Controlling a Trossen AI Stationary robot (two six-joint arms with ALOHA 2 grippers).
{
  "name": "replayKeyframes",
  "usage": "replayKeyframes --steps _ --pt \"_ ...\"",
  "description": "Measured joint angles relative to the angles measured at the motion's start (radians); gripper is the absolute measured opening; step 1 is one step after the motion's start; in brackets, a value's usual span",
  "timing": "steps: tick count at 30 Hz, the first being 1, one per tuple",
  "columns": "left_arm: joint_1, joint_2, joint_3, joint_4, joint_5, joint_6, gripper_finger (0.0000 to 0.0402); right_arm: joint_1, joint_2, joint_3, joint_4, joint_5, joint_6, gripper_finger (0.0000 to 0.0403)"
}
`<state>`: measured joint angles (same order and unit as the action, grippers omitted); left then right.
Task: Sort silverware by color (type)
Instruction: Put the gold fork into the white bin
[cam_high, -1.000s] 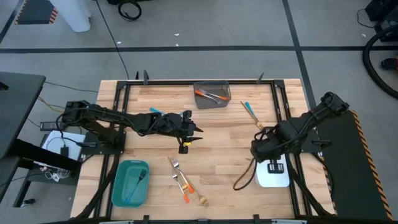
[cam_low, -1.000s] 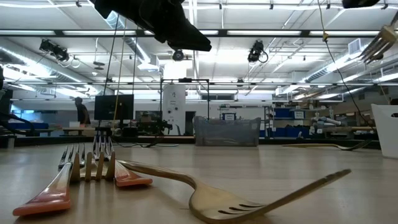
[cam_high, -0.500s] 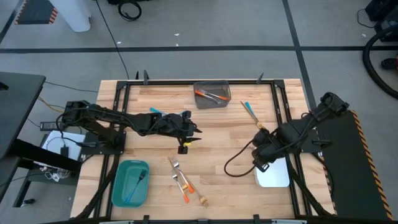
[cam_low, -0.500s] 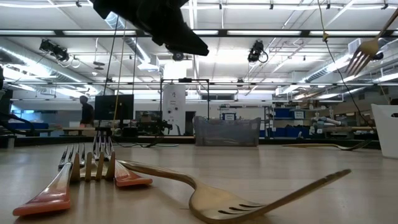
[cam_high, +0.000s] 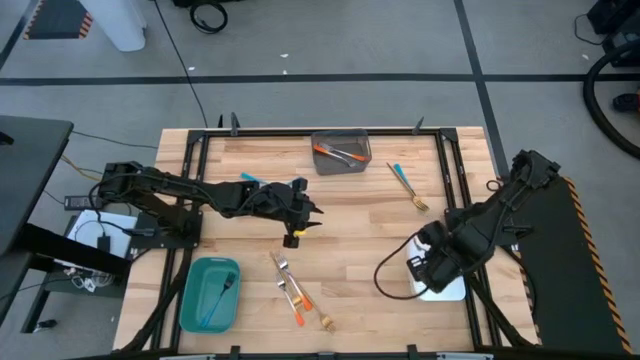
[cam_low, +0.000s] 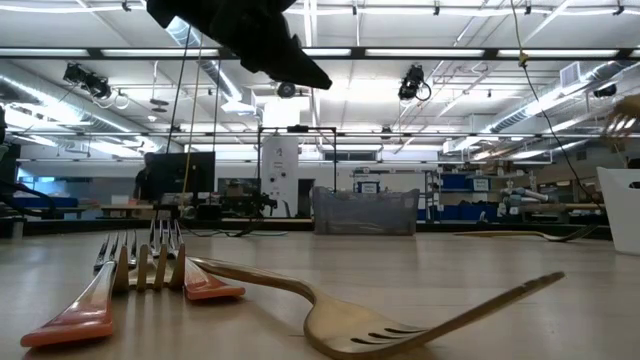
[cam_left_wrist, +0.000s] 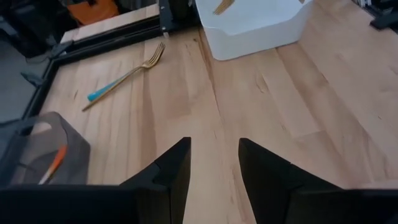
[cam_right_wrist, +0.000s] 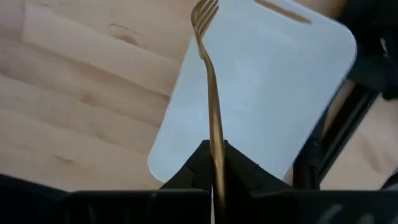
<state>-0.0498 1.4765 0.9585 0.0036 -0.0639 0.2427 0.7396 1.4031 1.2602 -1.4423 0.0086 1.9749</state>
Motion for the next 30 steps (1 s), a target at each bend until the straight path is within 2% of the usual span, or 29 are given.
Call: replayKeyframes --steps 6,12,20,25,30 --pt "0.012 0.0 0.0 0.008 -0.001 0.037 0.0142 0.082 0.057 0.0 -0.006 0.082 0.126 0.0019" --pt "0.03 0.0 0.0 0.041 -0.002 0.058 0.0142 0.143 0.151 0.0 -0.019 0.154 0.163 0.0019" --pt "0.032 0.0 0.0 0.072 0.0 0.069 0.0142 0.217 0.23 0.0 -0.008 0.176 0.221 0.0018" --pt "0.032 0.0 0.0 0.074 0.0 0.07 0.0142 0.241 0.267 -0.002 -0.017 0.242 0.194 0.0019" --pt "0.032 0.0 0.0 0.074 0.0 0.069 0.0142 0.25 0.308 -0.005 -0.023 0.253 0.126 0.0019"
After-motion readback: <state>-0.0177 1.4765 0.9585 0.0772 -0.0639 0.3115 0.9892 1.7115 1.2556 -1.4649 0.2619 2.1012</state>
